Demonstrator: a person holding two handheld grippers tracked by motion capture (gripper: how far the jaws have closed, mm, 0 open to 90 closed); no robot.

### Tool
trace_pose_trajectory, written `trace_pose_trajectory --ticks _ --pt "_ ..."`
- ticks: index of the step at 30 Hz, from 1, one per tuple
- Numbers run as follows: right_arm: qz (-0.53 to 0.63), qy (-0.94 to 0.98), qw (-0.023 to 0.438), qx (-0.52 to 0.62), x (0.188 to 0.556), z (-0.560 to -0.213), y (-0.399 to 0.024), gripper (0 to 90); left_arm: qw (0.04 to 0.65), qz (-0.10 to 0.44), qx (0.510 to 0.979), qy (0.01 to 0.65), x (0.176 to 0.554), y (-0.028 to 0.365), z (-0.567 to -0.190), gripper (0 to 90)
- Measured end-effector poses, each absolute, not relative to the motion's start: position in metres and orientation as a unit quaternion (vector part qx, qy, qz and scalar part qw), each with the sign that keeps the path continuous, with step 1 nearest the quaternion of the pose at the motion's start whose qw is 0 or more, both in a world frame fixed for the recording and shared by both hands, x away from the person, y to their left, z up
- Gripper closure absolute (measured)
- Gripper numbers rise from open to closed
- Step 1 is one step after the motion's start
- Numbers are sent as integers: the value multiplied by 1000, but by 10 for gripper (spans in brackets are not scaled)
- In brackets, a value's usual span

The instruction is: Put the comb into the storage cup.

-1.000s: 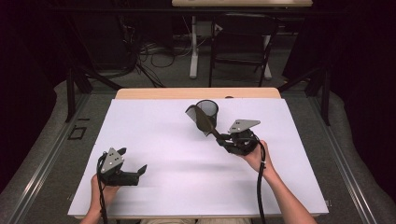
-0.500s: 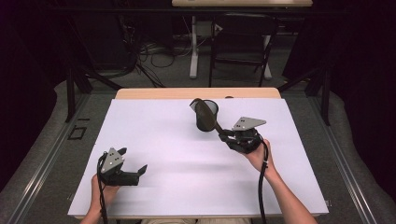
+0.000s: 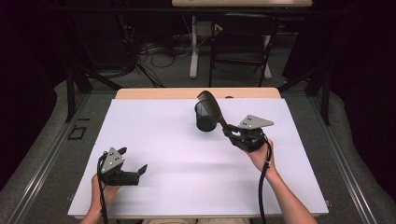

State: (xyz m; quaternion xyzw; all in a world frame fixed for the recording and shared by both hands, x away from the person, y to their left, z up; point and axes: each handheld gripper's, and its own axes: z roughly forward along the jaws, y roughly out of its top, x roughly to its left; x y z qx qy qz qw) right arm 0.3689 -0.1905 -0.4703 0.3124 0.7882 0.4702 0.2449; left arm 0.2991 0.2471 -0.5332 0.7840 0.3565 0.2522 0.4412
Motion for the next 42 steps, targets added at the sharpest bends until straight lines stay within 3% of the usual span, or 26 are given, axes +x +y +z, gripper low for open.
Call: trace_pose_trajectory --ticks 42 --pt "495 753 273 339 387 -463 -182 729 442 256 782 357 298 245 -532 2"
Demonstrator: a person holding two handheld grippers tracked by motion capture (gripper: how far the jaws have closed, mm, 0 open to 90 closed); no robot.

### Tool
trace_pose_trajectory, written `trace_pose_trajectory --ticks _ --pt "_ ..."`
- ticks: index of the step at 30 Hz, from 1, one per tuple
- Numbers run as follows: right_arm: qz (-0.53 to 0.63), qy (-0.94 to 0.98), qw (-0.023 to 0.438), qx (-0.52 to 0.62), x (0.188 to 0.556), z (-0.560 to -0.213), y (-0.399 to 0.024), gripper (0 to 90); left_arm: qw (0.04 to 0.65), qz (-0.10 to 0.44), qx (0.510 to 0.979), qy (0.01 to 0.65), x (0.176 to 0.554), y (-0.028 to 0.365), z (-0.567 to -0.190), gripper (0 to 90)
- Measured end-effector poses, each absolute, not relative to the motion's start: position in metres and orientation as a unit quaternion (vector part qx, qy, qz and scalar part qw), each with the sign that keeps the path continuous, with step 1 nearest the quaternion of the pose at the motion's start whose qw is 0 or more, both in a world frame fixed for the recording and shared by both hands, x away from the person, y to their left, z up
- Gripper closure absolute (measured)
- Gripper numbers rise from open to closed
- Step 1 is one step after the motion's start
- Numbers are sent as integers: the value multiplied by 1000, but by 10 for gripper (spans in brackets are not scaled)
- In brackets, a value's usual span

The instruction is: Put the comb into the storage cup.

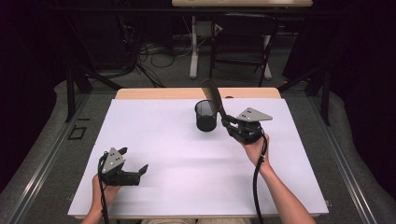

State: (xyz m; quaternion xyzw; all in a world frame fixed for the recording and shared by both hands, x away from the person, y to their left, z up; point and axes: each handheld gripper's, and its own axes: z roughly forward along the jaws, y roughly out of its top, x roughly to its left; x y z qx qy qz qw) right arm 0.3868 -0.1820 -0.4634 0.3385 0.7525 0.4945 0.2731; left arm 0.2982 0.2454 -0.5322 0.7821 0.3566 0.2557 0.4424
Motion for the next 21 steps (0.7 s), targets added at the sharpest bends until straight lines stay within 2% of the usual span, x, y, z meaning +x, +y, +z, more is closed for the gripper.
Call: trace_pose_trajectory --ticks 21 --pt "491 752 274 345 403 -451 -180 728 444 259 781 356 297 246 -531 2"
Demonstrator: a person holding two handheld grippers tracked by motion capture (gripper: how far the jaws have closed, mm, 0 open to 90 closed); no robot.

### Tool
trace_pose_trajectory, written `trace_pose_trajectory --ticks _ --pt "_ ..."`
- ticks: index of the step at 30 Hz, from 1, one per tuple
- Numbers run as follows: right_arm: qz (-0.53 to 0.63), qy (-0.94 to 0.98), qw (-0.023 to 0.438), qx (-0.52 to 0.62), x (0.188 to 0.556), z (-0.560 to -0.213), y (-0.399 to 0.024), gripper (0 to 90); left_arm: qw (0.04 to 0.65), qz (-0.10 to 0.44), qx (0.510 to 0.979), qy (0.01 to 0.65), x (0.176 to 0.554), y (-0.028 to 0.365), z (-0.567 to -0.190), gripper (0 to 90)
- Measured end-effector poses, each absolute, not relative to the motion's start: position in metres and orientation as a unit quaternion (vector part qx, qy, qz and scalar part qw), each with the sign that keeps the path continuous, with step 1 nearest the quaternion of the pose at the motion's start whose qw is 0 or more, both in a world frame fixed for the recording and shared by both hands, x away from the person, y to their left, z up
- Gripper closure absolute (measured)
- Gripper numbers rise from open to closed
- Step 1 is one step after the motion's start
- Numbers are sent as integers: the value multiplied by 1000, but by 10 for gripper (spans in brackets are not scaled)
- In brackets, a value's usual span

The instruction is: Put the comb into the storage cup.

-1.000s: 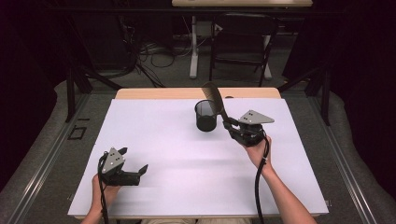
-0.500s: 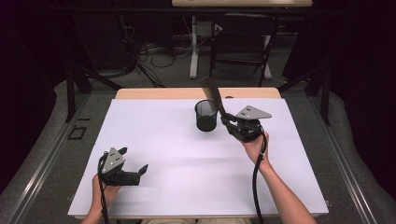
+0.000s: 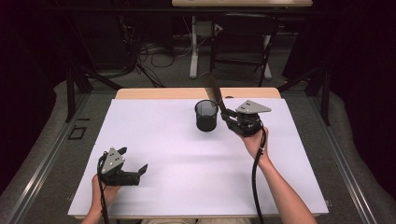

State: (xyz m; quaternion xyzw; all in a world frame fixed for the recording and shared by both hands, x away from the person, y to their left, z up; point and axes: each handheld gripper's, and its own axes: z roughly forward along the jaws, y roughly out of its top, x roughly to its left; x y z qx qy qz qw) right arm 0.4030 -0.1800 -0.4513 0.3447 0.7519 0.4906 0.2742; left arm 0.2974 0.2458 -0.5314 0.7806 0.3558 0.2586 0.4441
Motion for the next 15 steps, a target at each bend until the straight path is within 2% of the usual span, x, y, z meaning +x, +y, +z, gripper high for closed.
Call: trace_pose_trajectory --ticks 15 --pt "497 746 274 349 412 -447 -178 728 445 258 780 356 297 246 -531 2"
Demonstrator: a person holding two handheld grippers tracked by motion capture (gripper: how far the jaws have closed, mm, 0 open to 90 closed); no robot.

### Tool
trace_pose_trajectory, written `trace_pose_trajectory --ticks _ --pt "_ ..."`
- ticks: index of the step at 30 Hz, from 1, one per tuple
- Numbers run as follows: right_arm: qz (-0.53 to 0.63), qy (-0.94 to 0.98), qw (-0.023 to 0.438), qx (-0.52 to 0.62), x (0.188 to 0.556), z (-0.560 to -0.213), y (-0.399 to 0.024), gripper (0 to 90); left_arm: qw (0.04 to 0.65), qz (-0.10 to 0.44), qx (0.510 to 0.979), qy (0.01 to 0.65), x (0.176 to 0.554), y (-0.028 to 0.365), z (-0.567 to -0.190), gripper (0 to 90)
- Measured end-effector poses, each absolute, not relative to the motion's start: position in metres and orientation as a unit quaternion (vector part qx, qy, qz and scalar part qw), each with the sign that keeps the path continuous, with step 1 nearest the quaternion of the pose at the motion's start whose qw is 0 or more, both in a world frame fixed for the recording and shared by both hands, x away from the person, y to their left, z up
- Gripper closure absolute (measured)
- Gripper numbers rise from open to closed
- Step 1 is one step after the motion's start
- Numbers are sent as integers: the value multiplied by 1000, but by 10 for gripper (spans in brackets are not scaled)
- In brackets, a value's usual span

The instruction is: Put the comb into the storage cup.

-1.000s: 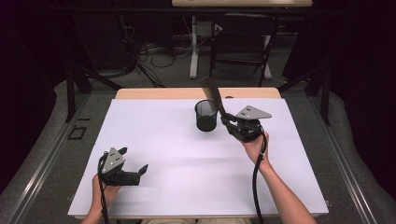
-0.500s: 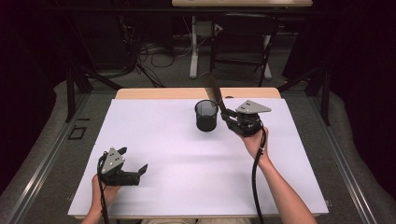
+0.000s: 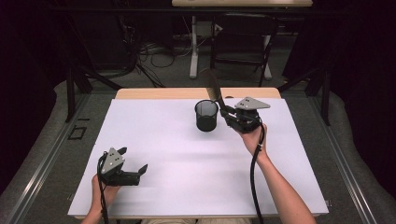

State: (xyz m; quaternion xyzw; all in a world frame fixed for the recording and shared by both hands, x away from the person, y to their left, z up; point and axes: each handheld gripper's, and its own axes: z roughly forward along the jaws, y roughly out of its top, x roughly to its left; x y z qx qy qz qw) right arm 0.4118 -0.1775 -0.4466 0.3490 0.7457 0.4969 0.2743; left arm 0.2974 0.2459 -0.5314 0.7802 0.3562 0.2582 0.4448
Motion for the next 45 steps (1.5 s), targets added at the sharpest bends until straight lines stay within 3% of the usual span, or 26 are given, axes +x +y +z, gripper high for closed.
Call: trace_pose_trajectory --ticks 45 --pt "525 721 285 350 433 -448 -168 728 447 259 779 357 297 247 -531 2"
